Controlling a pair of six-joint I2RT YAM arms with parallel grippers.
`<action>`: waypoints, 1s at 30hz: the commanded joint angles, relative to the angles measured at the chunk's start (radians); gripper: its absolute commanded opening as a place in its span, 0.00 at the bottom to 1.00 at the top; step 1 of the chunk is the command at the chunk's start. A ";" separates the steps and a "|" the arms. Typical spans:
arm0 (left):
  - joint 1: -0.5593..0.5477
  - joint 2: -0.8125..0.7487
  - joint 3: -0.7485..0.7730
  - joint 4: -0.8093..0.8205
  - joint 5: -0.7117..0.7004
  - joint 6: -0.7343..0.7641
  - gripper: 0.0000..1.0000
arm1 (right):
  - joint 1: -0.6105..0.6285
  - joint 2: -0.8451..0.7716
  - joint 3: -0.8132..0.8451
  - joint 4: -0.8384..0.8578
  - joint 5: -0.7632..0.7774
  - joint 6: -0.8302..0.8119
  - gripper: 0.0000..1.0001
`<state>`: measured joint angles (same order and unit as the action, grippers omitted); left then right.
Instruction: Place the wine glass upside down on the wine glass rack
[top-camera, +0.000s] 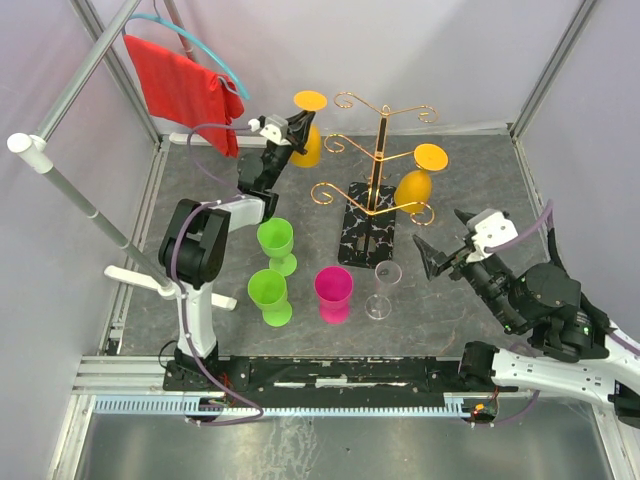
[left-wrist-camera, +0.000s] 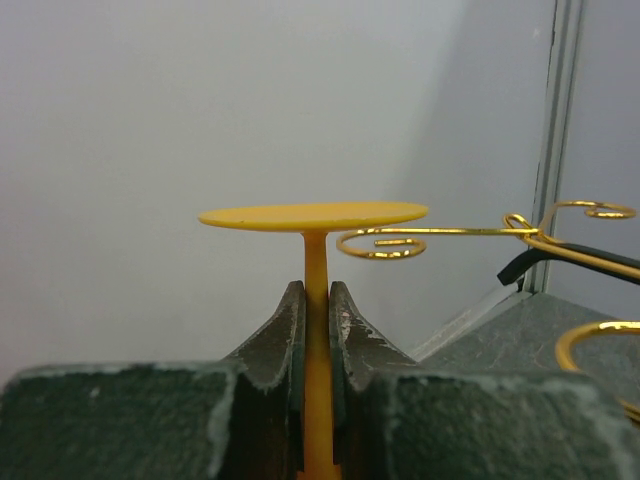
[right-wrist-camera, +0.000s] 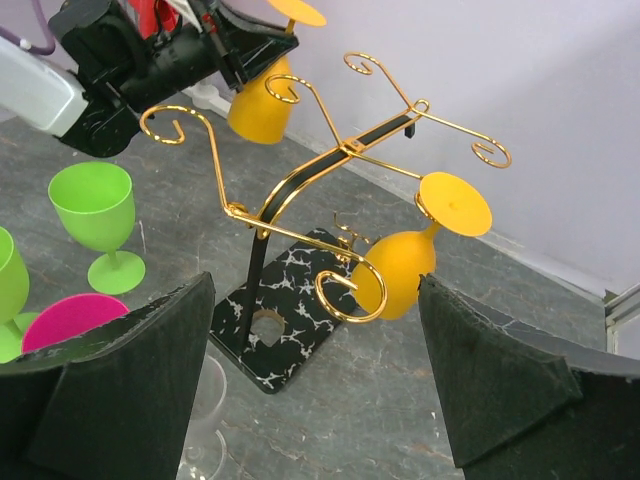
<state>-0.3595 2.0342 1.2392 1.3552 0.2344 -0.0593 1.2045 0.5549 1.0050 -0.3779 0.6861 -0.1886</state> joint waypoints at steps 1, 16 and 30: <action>0.000 0.054 0.114 0.027 0.073 -0.014 0.03 | 0.005 -0.010 -0.008 0.014 -0.024 -0.026 0.90; -0.032 0.220 0.304 0.004 0.184 -0.037 0.03 | 0.004 -0.031 -0.050 0.057 -0.051 -0.063 0.92; -0.060 0.325 0.435 -0.003 0.218 -0.051 0.03 | 0.004 -0.033 -0.056 0.073 -0.027 -0.093 0.94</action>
<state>-0.4046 2.3135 1.5879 1.3197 0.4301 -0.0860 1.2045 0.5236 0.9436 -0.3519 0.6479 -0.2634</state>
